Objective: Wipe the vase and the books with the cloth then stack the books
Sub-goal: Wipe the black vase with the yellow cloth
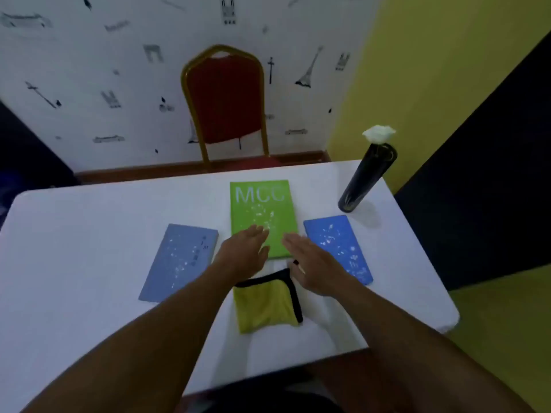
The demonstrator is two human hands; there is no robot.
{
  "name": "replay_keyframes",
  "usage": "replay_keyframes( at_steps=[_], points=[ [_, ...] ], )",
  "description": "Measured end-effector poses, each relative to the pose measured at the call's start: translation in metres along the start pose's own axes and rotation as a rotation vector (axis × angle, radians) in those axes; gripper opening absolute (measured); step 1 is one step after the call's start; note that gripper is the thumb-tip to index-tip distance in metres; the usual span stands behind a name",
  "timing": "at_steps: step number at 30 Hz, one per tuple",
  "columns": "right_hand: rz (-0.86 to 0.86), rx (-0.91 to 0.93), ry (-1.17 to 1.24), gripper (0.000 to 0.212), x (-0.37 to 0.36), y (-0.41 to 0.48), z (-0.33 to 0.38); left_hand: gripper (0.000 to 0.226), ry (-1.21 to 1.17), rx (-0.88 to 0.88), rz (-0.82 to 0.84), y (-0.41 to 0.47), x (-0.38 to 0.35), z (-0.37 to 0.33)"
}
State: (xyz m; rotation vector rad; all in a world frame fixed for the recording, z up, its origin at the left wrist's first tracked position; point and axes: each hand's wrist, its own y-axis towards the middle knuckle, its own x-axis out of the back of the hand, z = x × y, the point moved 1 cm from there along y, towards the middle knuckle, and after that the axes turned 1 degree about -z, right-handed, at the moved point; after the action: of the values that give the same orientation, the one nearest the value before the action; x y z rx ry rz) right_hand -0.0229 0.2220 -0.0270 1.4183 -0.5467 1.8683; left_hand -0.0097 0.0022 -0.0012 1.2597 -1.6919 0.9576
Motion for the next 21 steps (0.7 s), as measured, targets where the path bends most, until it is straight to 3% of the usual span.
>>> replay_keyframes(
  at_steps=[2, 4, 11, 13, 17, 21],
  points=[
    [0.065, 0.056, -0.005, 0.059, -0.022, -0.021, 0.003, 0.049, 0.001, -0.036, -0.002, -0.023, -0.019, 0.005],
    [0.181, 0.078, -0.011, 0.063, -0.047, -0.049, 0.011, 0.050, 0.029, -0.058, 0.114, -0.054, -0.040, 0.008],
    [0.406, 0.104, -0.033, 0.099, -0.082, -0.065, 0.021, 0.098, 0.217, -0.078, 0.490, -0.105, -0.080, 0.024],
    [0.444, 0.093, -0.055, 0.098, -0.089, -0.066, 0.021, 0.098, 0.221, -0.056, 0.492, -0.110, -0.088, 0.022],
    [0.408, 0.115, -0.111, 0.076, -0.098, -0.067, 0.019, 0.087, 0.287, -0.058, 0.463, -0.111, -0.095, 0.018],
    [0.354, 0.164, -0.169, 0.074, -0.095, -0.061, 0.020, 0.072, 0.232, -0.115, 0.422, -0.104, -0.097, 0.021]
  ],
)
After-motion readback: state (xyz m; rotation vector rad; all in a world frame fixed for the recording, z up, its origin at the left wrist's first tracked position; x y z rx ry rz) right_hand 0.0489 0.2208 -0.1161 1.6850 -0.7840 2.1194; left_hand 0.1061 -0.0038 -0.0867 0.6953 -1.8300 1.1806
